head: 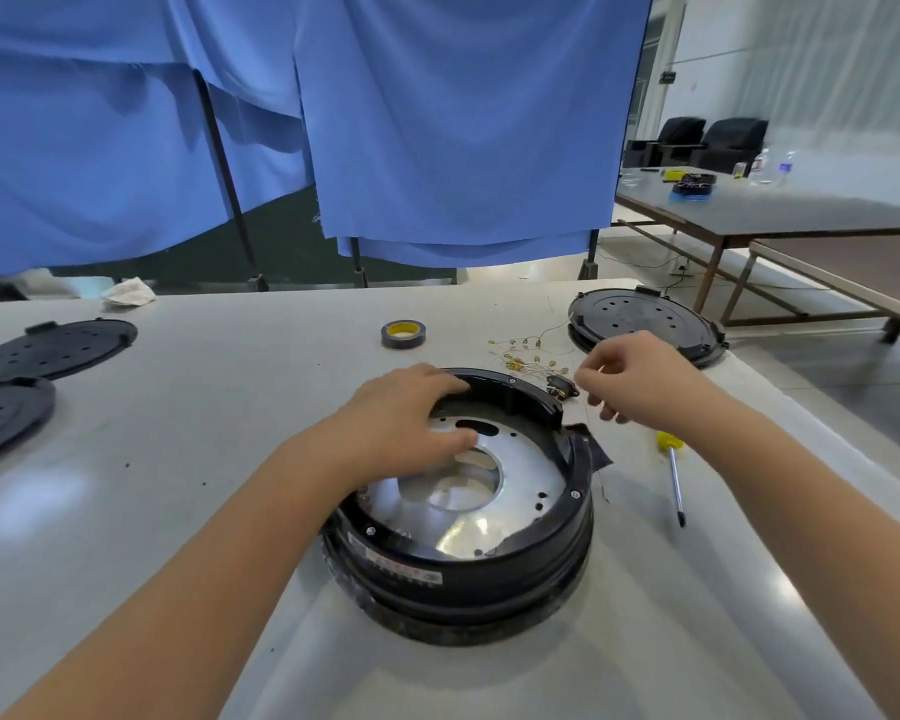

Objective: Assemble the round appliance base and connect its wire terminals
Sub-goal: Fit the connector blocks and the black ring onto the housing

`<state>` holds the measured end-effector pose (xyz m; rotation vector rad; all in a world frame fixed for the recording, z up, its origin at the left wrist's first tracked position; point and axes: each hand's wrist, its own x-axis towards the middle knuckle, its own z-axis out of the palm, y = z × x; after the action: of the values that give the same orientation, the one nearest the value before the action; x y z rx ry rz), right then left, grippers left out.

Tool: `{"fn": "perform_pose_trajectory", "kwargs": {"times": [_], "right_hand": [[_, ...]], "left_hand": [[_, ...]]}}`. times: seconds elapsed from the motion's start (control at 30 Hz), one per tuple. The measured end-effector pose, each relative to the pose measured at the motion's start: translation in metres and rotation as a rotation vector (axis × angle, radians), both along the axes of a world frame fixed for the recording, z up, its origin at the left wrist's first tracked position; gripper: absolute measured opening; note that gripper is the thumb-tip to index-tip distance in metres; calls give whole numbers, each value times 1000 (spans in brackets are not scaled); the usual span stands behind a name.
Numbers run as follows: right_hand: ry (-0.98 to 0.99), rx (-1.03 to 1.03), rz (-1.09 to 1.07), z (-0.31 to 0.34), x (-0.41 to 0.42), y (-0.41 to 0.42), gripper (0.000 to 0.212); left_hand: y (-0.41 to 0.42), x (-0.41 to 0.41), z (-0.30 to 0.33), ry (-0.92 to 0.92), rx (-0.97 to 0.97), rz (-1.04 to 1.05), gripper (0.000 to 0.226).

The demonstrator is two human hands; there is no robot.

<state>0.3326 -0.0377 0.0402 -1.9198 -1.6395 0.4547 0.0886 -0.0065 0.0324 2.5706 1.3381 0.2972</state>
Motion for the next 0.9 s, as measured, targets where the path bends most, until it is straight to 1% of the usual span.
{"fn": "perform_pose_trajectory", "kwargs": {"times": [0.07,0.1,0.17,0.27,0.47,0.6,0.73,0.9], "right_hand": [[-132,11,-51,-19,9,19,13],[-187,4,-49,-28,11,27,20],[-230,-29,-13,-41,13,42,35],[-246,-51,6,-53,15,59,45],[-188,-54,-38,-66,16,75,48],[-158,-2,-62,-69,15,75,41],[-92,50,-69,-64,14,62,37],[39,188,-116,-43,11,28,30]], "left_hand": [[-11,3,-6,2,-100,-57,69],[-14,5,-9,5,-153,-86,72],[-16,9,-17,10,-221,-120,79],[-14,11,-27,67,-201,-112,86],[-11,12,-36,142,-177,-88,86],[-11,12,-36,168,-170,-91,85],[-11,11,-35,167,-183,-87,85],[-11,10,-33,123,-210,-80,85]]}}
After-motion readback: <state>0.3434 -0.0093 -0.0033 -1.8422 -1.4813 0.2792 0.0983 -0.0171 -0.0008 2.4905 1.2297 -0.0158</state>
